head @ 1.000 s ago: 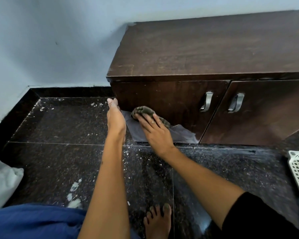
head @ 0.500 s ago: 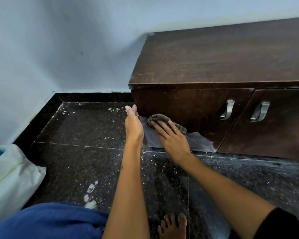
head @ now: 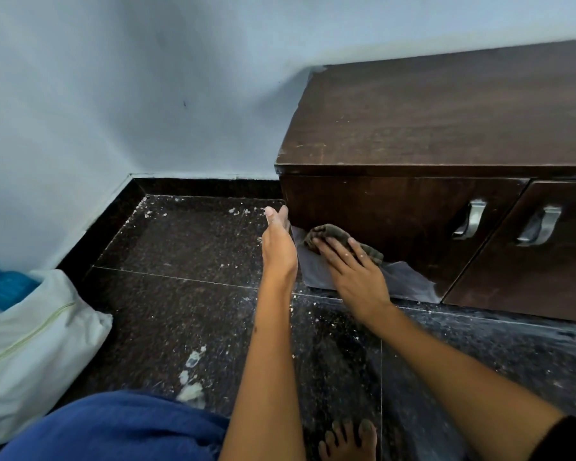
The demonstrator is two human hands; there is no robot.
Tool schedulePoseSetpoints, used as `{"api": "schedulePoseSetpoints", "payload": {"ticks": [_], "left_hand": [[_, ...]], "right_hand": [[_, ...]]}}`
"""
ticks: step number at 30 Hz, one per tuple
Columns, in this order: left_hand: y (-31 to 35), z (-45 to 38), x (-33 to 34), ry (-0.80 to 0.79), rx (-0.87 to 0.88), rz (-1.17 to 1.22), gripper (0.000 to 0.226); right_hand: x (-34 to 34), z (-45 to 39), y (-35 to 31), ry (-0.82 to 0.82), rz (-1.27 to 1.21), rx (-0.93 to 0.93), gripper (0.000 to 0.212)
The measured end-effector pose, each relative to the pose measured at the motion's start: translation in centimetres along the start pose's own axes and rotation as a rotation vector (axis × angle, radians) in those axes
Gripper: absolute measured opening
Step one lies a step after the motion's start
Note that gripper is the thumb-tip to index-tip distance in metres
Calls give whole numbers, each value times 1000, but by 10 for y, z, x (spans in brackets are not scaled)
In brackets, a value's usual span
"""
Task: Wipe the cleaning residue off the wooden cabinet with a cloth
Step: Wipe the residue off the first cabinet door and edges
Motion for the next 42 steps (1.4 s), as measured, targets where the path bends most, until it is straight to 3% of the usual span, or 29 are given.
{"api": "schedulePoseSetpoints", "payload": {"ticks": [4,7,10,13,17,20,22,26,29,32,34,36,39,41,42], "left_hand": [[-4,-2,-2,-17,4,-8,62],[-6,-4,-4,7,-5,0,60],[-4,-5,-5,14,0,-20,59],[-2,-3,-8,2,2,-42,61],[0,-6,-17,47,15,-8,63],[-6,-6,-21,87,5,-41,62],[-10,-4,-20,79,0,-91,62],[-8,-1,-15,76,-25,-153,62],[-6,7,-15,160,58,-439,57],[-4,16,-16,244,360,-900,57],[-3,16,-15,289,481,-1097,59],[0,15,-14,320,559,-1210,61],[10,14,-13,288,637,-1246,63],[16,8,-17,248,672,-1296,64],[19,4,-21,246,689,-1346,64]], "right_hand": [[-15,-17,-13,256,-175,158,55],[-13,-27,-19,314,-186,72,64],[0,-20,-12,34,-105,-27,83],[11,-5,-3,-181,-44,-33,84],[3,-11,-8,144,-56,65,54],[-7,-28,-17,287,-149,47,49],[-7,-35,-21,206,-93,-57,51],[12,-32,-17,-268,24,-266,54],[13,-19,-9,-288,29,-194,58],[2,-13,-5,-25,20,-81,61],[-4,-17,-6,172,-62,-62,50],[-4,-18,-1,239,-79,-79,49],[0,-3,14,-9,43,-206,58],[6,17,25,-203,48,-168,61],[4,23,29,-192,59,-119,60]]}}
Point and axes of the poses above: each hand's wrist, its own z-axis away from the middle knuckle, its own x-axis out of the palm, y = z × x, the point moved 1 cm from there along -z, towards the middle knuckle, and after that the axes turned 11 degrees about -z, right-handed, at the moved point
